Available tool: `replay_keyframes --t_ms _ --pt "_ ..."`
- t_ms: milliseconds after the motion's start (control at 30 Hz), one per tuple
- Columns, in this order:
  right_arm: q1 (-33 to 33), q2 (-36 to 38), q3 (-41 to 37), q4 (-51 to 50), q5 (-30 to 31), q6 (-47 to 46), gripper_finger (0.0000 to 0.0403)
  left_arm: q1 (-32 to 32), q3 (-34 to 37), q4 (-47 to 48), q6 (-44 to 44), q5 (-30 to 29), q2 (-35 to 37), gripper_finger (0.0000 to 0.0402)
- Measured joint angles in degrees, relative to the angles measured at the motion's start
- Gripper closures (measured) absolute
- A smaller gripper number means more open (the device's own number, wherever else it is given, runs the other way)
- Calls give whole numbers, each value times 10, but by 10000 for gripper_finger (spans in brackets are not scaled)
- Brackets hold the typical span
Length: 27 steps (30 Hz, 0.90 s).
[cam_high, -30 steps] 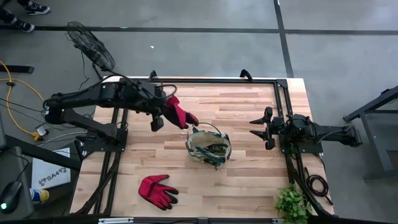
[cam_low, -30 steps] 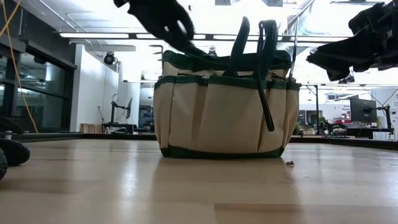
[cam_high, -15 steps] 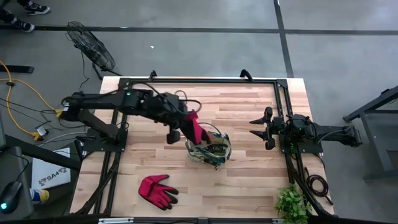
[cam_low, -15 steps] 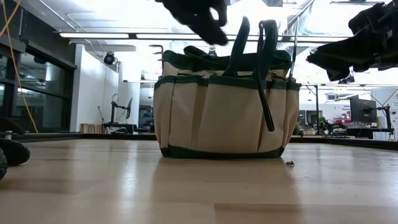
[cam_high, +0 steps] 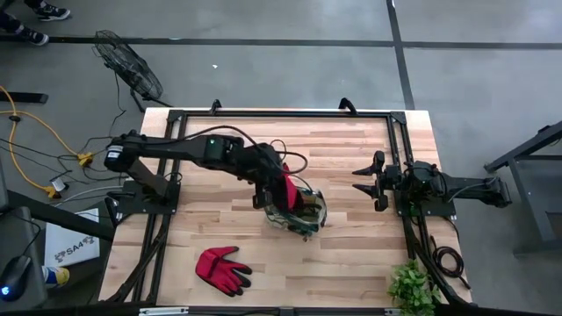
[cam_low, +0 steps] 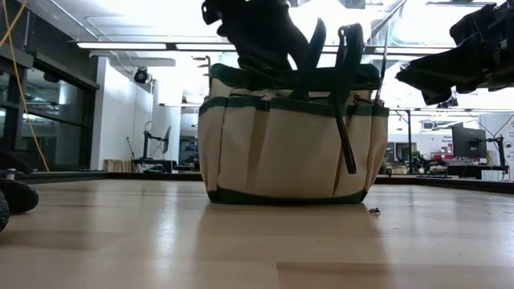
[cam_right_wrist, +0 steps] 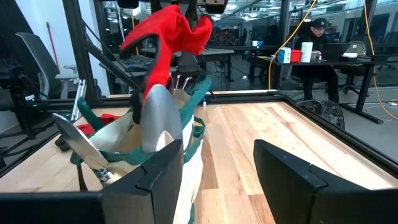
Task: Pick & Place Garden tools in Gardening bag
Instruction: Put the red glove into the gardening bag
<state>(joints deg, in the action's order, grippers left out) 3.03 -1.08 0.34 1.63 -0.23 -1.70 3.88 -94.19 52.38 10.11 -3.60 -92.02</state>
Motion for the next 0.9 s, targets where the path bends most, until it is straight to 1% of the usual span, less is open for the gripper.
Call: replay_keyframes --t_ms 300,433,633,733,833,900 --pt "0 0 0 0 0 0 214 -1 0 -14 7 -36 -29 401" --pt "0 0 0 0 0 0 214 -1 0 -21 6 -67 -39 401" --pt "0 0 0 0 0 0 214 -1 0 -12 5 -91 -38 401" --pt "0 0 0 1 1 0 214 -1 0 -10 3 -84 -39 401" --pt "0 0 0 1 1 0 214 -1 0 -6 2 -51 -39 401" --pt "0 0 0 1 1 0 214 0 0 0 2 -39 -39 401"
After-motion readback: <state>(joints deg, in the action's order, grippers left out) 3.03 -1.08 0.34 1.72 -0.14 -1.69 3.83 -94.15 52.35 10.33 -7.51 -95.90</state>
